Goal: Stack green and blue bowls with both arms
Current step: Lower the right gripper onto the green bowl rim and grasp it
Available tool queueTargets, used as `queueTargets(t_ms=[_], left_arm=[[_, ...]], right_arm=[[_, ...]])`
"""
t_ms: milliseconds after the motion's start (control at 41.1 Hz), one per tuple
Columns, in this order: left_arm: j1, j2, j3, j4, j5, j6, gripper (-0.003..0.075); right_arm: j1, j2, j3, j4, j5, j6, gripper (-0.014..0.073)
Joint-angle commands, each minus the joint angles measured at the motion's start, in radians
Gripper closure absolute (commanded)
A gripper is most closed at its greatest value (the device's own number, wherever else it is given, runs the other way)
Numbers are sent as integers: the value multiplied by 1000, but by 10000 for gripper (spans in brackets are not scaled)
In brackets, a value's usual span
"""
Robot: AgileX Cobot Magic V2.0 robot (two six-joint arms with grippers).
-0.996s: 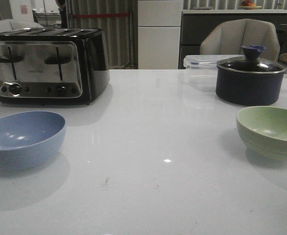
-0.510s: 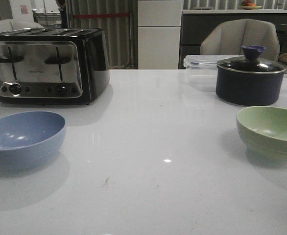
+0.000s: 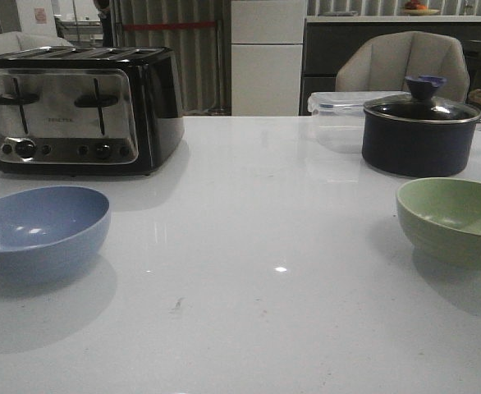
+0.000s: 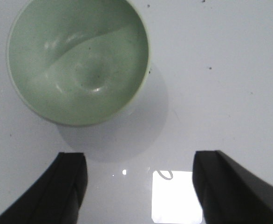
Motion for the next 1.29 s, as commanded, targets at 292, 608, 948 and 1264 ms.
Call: queueTargets(t_ms=[292,608,948,1264], left_arm=[[1,10,-31,-9,-74,-7,157],[1,10,-31,-9,-74,-7,157],[1,10,-31,-13,-74,-7,157],[1,10,-31,-13,-74,-7,157]], right_arm=[[-5,343,-278,-24,-70,-18,18],[-16,521,-400,-42,8,-73,18],[-52,605,-418,49,27,-193,153],[-52,612,-418,54,24,-193,375]])
